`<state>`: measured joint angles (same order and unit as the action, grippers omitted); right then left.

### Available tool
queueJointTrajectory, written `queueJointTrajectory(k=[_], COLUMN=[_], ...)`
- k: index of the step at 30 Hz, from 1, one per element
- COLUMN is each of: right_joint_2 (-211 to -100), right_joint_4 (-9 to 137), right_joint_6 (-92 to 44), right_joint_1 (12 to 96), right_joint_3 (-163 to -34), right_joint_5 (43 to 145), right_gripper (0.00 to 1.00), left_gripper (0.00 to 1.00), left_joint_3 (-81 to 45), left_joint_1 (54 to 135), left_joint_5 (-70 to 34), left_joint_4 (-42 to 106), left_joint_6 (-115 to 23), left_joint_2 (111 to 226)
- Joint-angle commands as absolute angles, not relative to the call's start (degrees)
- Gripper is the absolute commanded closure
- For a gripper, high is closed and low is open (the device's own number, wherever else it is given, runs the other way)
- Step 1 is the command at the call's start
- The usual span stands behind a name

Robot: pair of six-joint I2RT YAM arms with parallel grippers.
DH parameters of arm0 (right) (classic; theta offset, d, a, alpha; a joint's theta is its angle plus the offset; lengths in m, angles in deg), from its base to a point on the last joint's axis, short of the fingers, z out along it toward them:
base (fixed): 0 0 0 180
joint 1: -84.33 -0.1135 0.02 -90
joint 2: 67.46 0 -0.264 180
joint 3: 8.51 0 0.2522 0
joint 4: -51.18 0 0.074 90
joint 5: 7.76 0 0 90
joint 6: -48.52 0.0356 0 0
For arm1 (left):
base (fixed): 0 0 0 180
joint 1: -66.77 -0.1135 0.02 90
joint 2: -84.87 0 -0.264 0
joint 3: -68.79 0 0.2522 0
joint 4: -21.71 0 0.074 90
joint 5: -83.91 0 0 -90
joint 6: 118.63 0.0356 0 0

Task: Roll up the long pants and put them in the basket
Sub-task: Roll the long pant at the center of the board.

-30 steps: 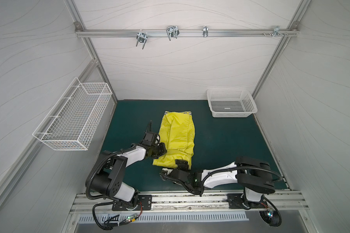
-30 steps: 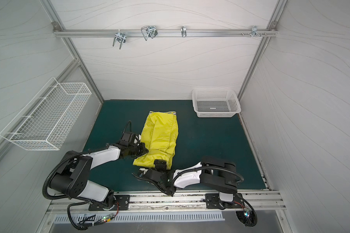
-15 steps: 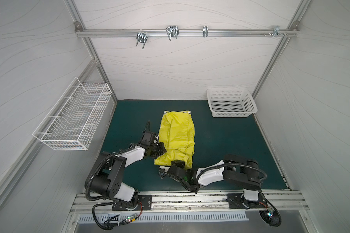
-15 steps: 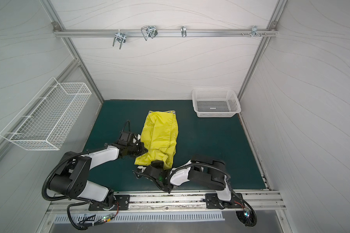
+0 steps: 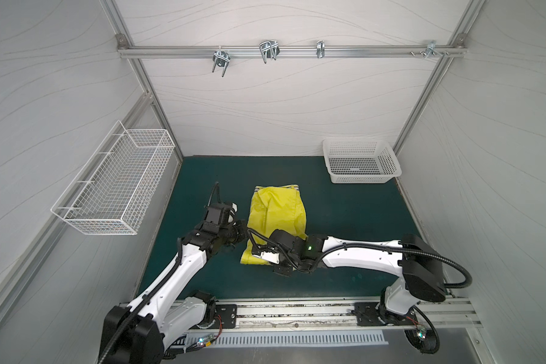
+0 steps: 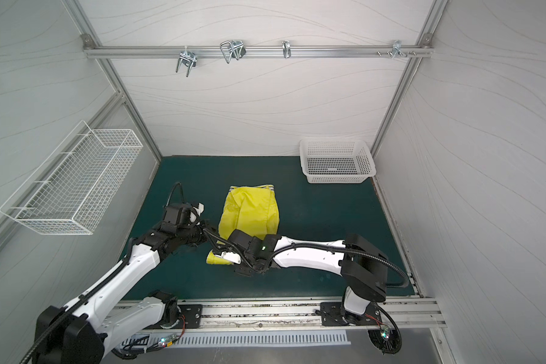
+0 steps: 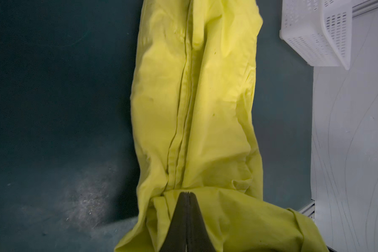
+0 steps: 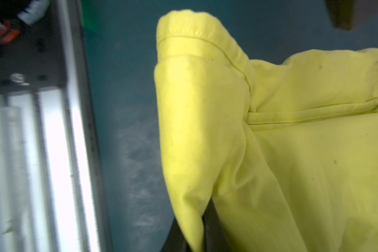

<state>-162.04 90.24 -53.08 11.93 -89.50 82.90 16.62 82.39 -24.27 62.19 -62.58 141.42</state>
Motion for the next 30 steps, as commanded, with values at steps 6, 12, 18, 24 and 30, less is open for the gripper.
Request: queueJointTrajectory(k=[6,12,18,24,30], right_joint_2=[-160.9,-170.4,-180.1,-185.0,-185.0], right_joint_4=[96.9,96.1,98.5,98.5,95.8], right_joint_6=[-41.1,-37.7,-38.1,-37.2,-35.1], right_joint_1=[21.4,29.7,31.8,32.1,32.6], right_joint_3=[-93.6,-98.1,-104.6,-105.1,-102.4], right_joint_5=[117.1,126.0,129.6,131.1,130.9], right_gripper=[1.00,1.00,1.00,1.00,1.00], left_gripper=[1.00,1.00,1.00,1.00,1.00], left_joint_3=[13.7,12.6,12.9,14.3,19.5], left_joint_1=[82.9,83.4,86.3,91.6,93.2], left_joint_5=[-22.6,-24.3,-23.9,-21.4,-20.0], left_joint_4=[70.5,71.9,70.9,68.2,60.3], left_joint_6=[-63.4,-63.8,-65.3,-67.5,-68.1], left_joint_2=[134.2,133.2,133.5,135.5,140.3])
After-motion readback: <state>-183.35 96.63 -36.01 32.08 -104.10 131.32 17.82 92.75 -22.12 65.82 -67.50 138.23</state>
